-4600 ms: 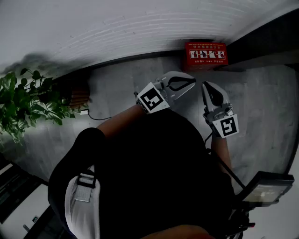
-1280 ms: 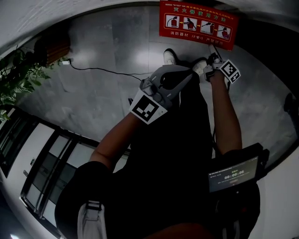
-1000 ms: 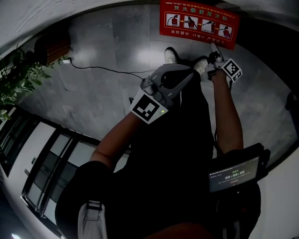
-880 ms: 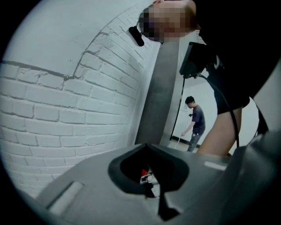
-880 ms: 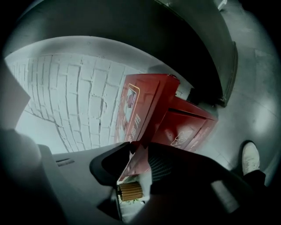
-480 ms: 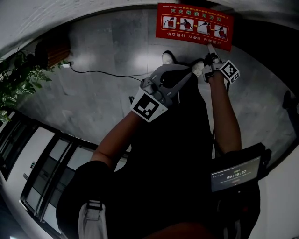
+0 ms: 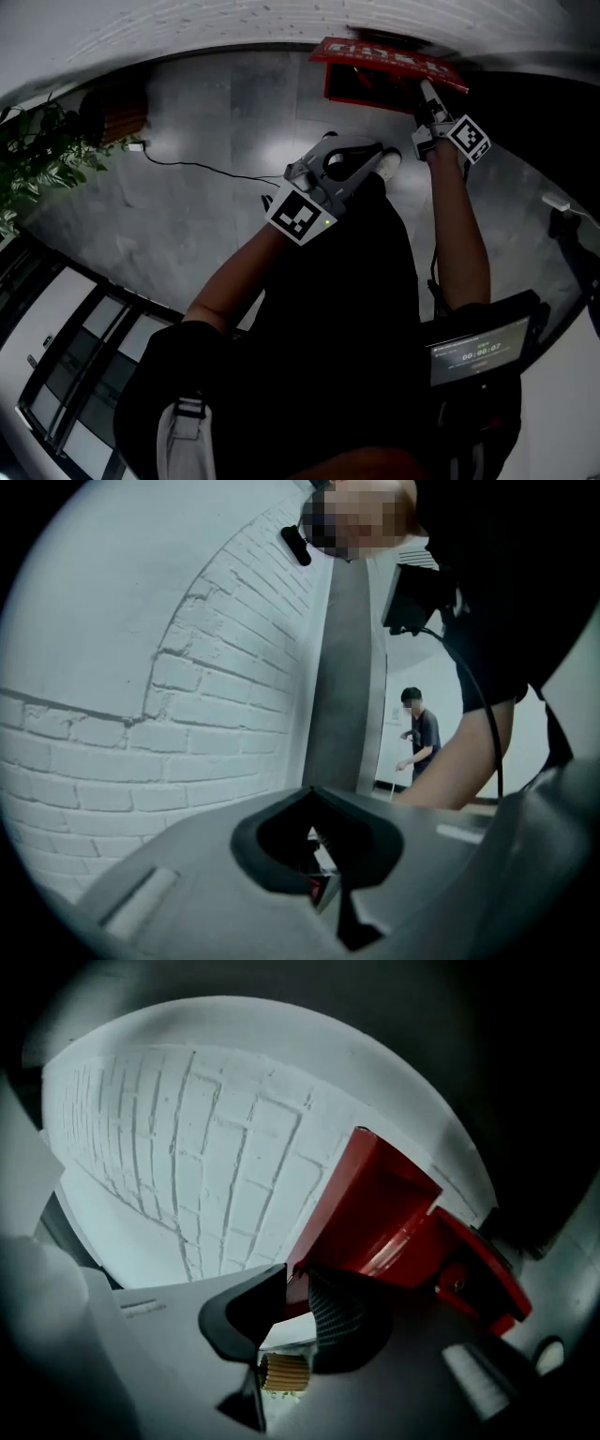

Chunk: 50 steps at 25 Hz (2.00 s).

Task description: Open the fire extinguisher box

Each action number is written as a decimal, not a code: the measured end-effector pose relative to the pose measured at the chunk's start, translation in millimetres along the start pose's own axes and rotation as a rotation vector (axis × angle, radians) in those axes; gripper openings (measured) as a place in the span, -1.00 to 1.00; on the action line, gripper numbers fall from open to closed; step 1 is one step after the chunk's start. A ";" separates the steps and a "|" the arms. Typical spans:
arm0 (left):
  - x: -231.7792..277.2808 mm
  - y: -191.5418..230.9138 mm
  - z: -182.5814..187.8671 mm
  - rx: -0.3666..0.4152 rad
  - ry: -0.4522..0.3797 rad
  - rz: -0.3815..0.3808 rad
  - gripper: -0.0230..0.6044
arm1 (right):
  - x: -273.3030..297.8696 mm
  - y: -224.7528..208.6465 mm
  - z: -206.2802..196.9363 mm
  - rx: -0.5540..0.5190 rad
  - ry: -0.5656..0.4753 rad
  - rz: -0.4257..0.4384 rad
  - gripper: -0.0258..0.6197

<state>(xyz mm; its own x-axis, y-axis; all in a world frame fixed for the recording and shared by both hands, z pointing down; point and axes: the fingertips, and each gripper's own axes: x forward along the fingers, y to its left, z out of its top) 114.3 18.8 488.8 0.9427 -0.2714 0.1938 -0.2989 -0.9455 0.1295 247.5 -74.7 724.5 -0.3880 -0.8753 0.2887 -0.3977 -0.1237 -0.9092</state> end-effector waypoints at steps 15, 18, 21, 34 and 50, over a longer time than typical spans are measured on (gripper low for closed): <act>-16.8 7.9 39.0 -0.003 -0.023 0.087 -0.92 | 37.4 23.7 101.0 -0.017 -0.064 0.015 -0.52; -17.1 10.8 37.5 -0.007 -0.024 0.089 -0.92 | 39.8 28.7 103.7 -0.061 -0.050 0.040 -0.51; -17.1 11.2 40.6 -0.019 -0.027 0.091 -0.92 | 32.0 55.2 100.3 -0.134 -0.038 0.065 -0.65; -27.9 -4.8 111.7 -0.071 -0.105 0.065 -0.92 | -93.8 292.0 48.3 -0.955 0.042 0.294 -0.89; -67.4 -73.1 173.5 -0.043 -0.130 -0.024 -0.92 | -216.2 424.4 -68.3 -1.189 0.142 0.421 -0.89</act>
<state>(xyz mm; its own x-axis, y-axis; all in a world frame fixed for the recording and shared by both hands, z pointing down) 98.3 75.0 297.6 0.9601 -0.2724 0.0628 -0.2793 -0.9441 0.1751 105.9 94.0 296.7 -0.7218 -0.6776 0.1408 -0.6919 0.7102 -0.1299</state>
